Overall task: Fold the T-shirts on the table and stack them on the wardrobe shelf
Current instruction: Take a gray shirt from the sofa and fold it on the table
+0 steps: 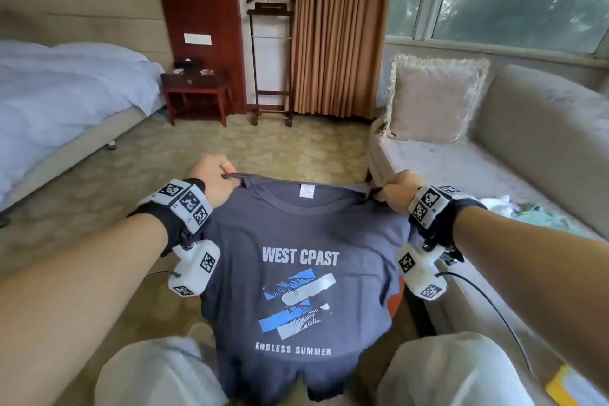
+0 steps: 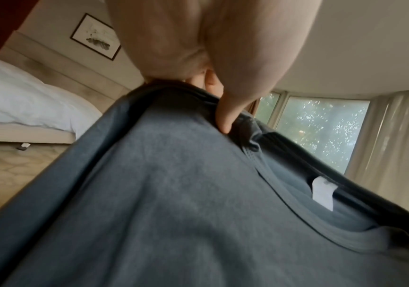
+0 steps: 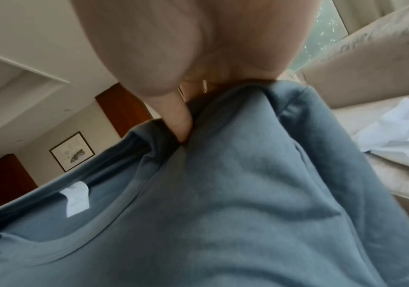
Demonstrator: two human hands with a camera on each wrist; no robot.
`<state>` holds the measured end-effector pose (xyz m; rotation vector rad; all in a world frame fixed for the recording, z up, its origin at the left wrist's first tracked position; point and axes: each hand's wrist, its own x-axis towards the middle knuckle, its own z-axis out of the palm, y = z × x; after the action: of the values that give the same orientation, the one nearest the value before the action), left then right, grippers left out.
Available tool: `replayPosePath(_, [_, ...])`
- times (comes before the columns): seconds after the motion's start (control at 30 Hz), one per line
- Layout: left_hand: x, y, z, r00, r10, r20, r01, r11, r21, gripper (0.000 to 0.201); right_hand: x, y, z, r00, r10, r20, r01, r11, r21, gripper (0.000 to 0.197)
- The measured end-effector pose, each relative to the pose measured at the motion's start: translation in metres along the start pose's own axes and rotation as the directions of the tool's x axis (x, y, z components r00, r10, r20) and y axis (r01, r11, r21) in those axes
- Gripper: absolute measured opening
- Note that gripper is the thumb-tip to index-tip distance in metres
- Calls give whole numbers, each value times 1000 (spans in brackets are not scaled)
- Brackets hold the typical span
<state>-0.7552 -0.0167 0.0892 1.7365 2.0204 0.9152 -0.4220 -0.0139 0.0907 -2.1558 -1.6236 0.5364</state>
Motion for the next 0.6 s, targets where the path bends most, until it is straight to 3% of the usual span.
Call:
replayPosePath(0.1, [25,-18,30,997,-73,-31,73,997,13,34,30,9,29,999,-40,-27,40,999,-12,15])
replayPosePath(0.2, [45,-32,56,988,-145,-48,146,989,25,54,55,17,54,999,-35,-36,35,999,1,22])
replayPosePath(0.37, [85,-58,99,971,-240,5,238,968,84,68,100,29,97,997,64,-44,-63,998,12,39])
replayPosePath(0.5, [118,-77,125,958,-279,57,252,923,290,63,139,40,129,991,135,-19,-136,989,-62,45])
replayPosePath(0.6, [144,-87,143,933,-342,111,257,851,457,78,165,45,151,987,162,-7,-161,974,-160,56])
